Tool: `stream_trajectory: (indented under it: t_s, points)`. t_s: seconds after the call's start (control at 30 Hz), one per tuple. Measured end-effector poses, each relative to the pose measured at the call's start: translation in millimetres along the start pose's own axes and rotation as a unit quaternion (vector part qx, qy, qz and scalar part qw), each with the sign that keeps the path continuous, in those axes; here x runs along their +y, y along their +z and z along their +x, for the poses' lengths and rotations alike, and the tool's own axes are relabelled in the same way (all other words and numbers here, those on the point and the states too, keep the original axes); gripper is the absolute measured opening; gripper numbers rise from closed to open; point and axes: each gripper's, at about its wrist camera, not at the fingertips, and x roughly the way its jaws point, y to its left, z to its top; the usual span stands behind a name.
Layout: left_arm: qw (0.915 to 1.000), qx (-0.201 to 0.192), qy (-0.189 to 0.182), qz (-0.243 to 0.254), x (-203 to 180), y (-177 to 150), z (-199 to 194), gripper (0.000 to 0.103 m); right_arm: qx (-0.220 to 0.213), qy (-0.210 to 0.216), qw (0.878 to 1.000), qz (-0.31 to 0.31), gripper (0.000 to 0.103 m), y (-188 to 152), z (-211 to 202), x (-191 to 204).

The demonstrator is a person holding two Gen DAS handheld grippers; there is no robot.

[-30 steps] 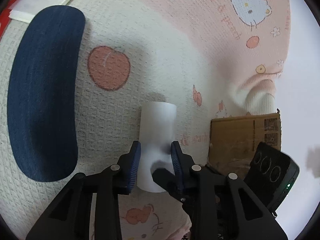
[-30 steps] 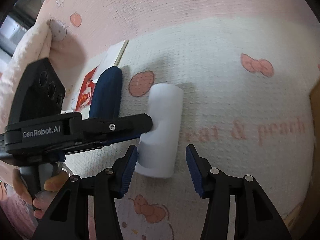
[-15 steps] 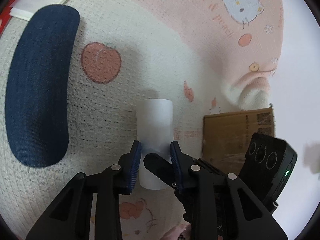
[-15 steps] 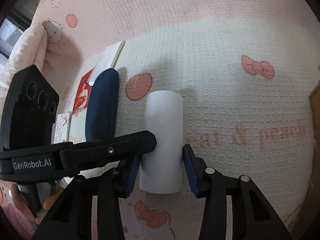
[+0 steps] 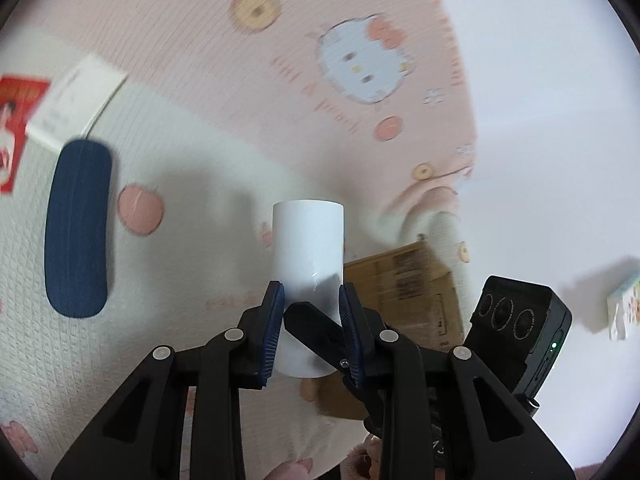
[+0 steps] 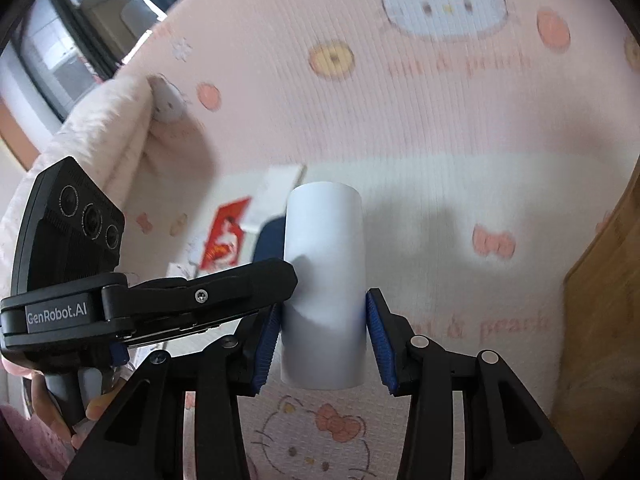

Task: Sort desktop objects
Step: 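Lift the paper roll with the right gripper and carry it to the box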

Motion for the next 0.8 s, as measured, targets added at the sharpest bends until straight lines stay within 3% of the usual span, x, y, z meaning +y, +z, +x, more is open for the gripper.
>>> stream_trajectory:
  t_s: [0.17, 0.37, 0.6, 0.8]
  points:
    - [0.9993, -0.016, -0.020, 0.027, -32.3, 0.1, -13.9, 0.031, -0.031, -0.017, 0.999, -0.031, 0.040, 9.3, -35.9, 15.1]
    - [0.9980, -0.011, -0.033, 0.053, -61.9, -3.2, -7.4, 0.031, -0.039, -0.043, 0.997, -0.042, 0.040, 18.1, -67.3, 16.5]
    - [0.9956, -0.003, -0.049, 0.079, -98.4, -17.2, 10.4, 0.031, -0.063, -0.057, 0.996, -0.025, 0.040, 13.3, -107.3, -7.6]
    - [0.9914, 0.034, -0.055, 0.114, -136.2, -37.5, 45.3, 0.031, -0.067, -0.073, 0.995, 0.002, 0.040, 4.2, -141.8, -42.0]
